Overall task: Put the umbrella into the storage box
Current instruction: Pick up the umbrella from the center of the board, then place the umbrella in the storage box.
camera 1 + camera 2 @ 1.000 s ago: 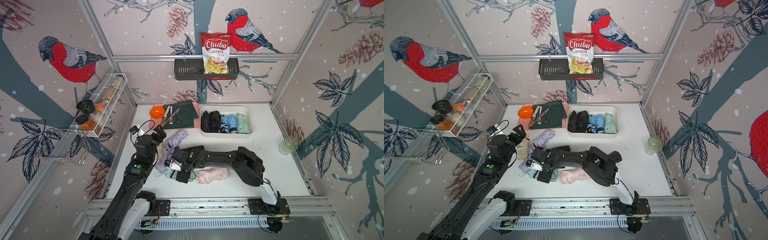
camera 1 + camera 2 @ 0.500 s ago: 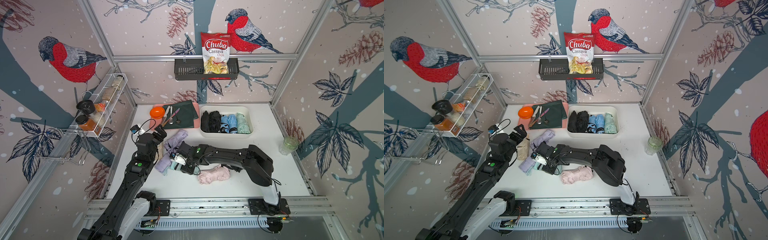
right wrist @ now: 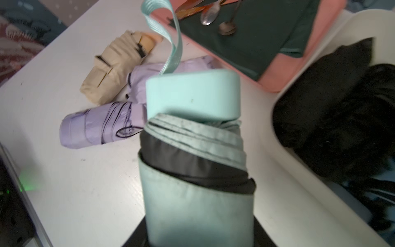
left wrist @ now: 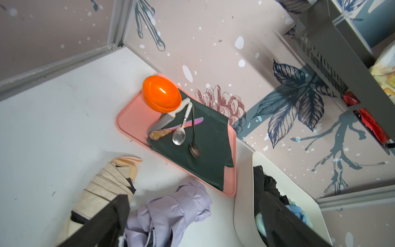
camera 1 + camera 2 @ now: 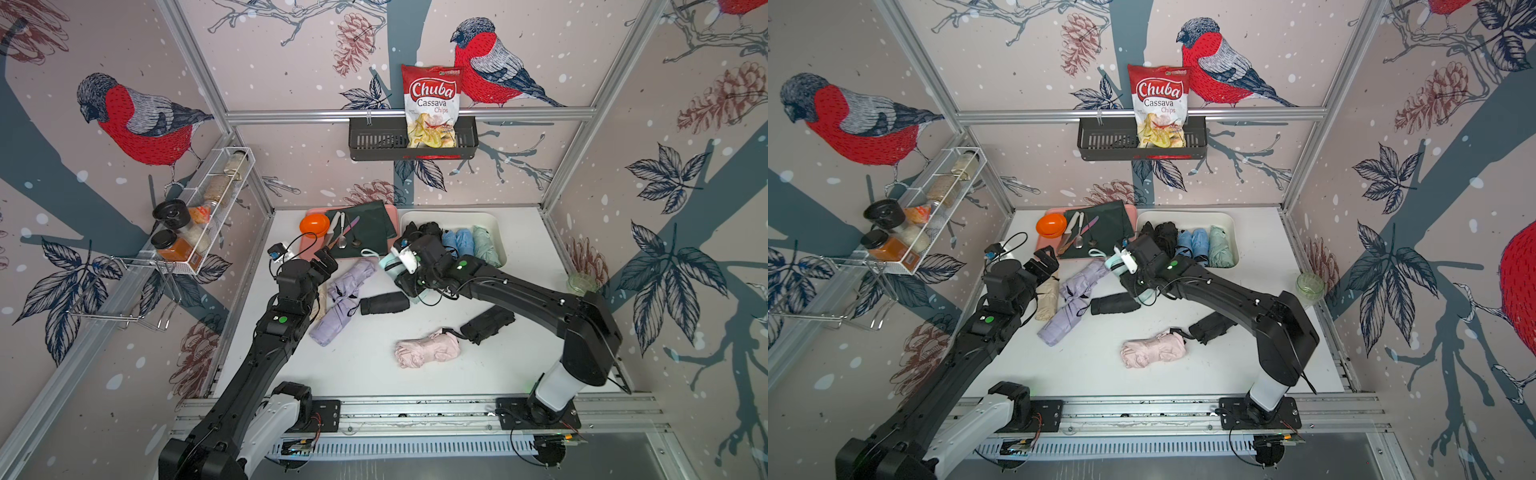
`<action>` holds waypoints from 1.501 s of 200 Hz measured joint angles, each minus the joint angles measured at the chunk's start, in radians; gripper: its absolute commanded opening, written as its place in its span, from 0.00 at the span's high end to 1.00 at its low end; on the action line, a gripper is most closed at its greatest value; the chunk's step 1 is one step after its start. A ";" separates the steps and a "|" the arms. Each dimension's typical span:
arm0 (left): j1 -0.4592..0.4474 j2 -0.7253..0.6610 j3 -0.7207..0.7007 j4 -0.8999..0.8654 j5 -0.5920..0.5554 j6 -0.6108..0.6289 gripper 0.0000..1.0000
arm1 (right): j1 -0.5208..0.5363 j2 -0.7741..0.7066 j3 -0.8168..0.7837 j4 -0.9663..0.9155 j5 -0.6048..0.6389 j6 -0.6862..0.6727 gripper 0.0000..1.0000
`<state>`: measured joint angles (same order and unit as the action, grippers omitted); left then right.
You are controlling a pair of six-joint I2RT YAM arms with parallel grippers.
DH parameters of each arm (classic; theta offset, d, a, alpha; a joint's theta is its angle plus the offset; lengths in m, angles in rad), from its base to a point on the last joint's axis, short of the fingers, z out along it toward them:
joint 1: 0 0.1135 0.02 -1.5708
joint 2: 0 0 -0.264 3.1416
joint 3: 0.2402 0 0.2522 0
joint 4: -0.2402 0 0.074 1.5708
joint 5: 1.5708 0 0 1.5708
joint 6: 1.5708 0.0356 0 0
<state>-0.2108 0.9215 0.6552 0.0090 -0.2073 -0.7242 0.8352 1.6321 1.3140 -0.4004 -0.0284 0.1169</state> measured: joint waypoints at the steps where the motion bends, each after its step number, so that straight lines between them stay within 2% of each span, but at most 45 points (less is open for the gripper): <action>1: 0.000 0.002 0.000 0.001 0.002 0.000 0.01 | -0.005 -0.003 -0.002 0.001 0.001 0.002 0.58; 36: -0.008 0.129 0.038 0.055 0.126 0.027 0.02 | -0.218 -0.086 -0.060 0.026 0.044 0.074 0.57; 58: -0.066 0.229 0.082 0.094 0.186 0.044 0.01 | -0.323 -0.098 -0.088 0.040 0.018 0.102 0.57; 79: -0.128 0.336 0.144 0.138 0.270 0.051 0.02 | -0.385 -0.104 -0.121 0.067 -0.043 0.121 0.56; 119: -0.173 0.546 0.269 0.237 0.474 0.025 0.07 | -0.468 -0.121 -0.196 0.176 -0.201 0.121 0.56; 162: -0.255 0.783 0.513 0.318 0.706 -0.010 0.11 | -0.480 -0.132 -0.234 0.286 -0.323 0.117 0.55; 196: -0.305 0.927 0.684 0.327 0.818 -0.034 0.17 | -0.488 -0.134 -0.238 0.327 -0.372 0.113 0.54; 276: -0.316 1.056 0.875 0.292 0.871 -0.045 0.18 | -0.489 -0.131 -0.238 0.343 -0.455 0.093 0.53; 300: -0.318 1.088 0.910 0.274 0.886 -0.045 0.26 | -0.482 -0.124 -0.237 0.347 -0.469 0.087 0.53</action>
<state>-0.5285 2.0098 1.5654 0.2832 0.6788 -0.7696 0.3534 1.5085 1.0771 -0.0536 -0.4976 0.2043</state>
